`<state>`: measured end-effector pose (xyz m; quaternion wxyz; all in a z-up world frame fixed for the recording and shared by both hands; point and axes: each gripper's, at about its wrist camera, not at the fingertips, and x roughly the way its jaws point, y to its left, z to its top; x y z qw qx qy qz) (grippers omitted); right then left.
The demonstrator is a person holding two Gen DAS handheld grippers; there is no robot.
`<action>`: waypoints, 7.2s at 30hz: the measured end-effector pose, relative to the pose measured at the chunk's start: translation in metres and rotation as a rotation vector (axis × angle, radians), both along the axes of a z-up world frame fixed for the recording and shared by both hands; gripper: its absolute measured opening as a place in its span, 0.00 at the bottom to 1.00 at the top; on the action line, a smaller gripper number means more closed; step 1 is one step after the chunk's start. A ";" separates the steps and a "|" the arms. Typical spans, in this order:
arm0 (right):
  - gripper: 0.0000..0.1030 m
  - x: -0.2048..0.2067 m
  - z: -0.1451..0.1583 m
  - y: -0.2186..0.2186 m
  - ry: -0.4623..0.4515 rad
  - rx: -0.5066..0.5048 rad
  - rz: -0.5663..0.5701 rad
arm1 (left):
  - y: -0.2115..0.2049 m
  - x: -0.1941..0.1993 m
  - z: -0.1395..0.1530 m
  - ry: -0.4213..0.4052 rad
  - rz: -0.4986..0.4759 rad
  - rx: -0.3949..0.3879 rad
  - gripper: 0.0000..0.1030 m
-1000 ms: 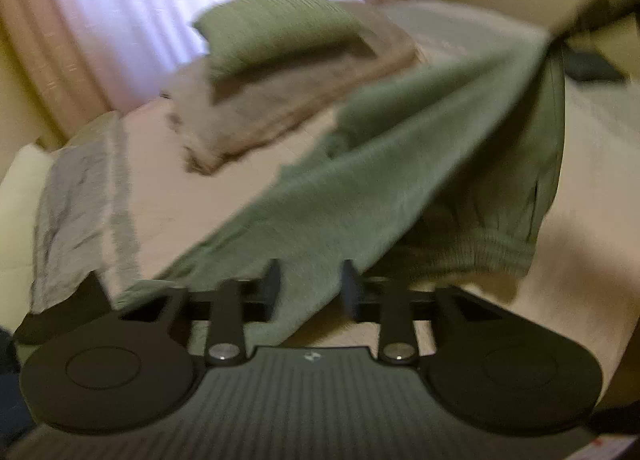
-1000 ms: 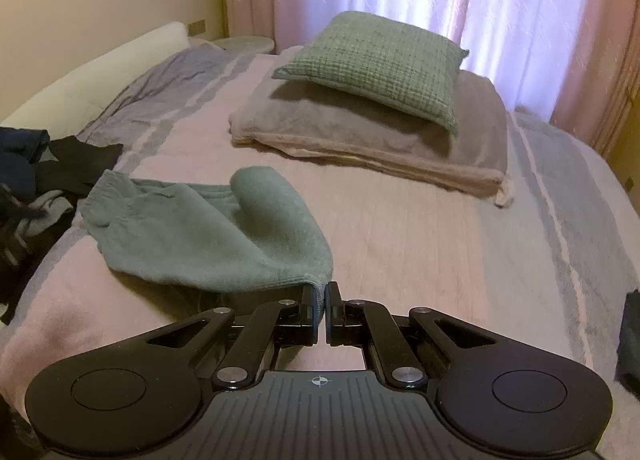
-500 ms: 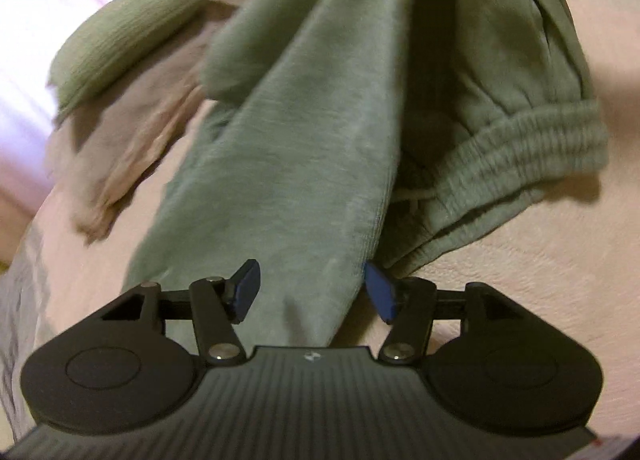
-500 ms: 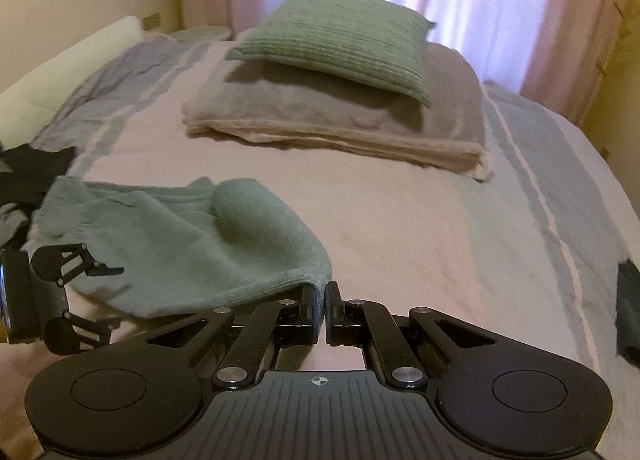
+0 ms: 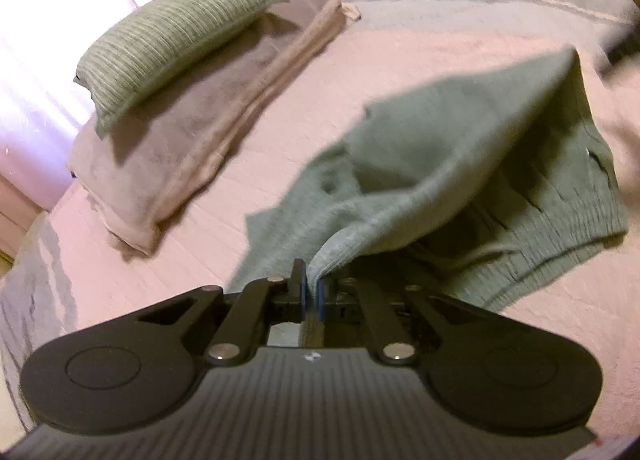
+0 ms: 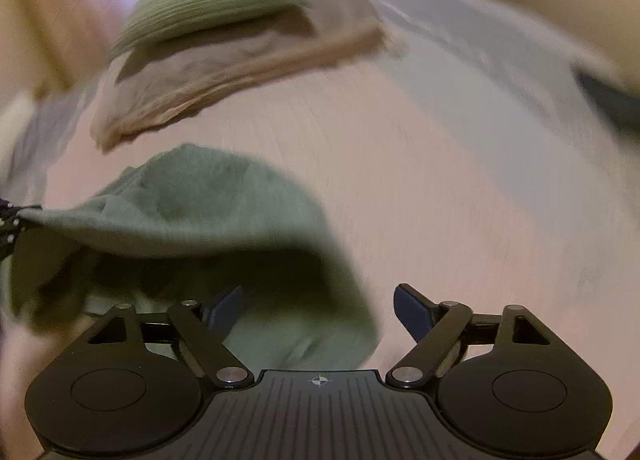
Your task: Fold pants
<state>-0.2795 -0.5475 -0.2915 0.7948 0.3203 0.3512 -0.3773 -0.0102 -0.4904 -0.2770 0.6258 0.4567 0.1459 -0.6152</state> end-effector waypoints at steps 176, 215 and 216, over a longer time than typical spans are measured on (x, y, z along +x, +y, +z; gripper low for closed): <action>0.51 -0.188 -0.013 -0.133 0.204 0.047 -0.227 | 0.140 0.083 -0.121 0.620 1.110 0.010 0.63; 0.52 -0.307 -0.001 -0.264 0.084 0.151 -0.303 | 0.230 -0.096 0.004 0.530 1.536 0.253 0.24; 0.53 -0.307 0.002 -0.259 0.092 0.131 -0.304 | 0.233 -0.097 0.008 0.496 1.532 0.254 0.24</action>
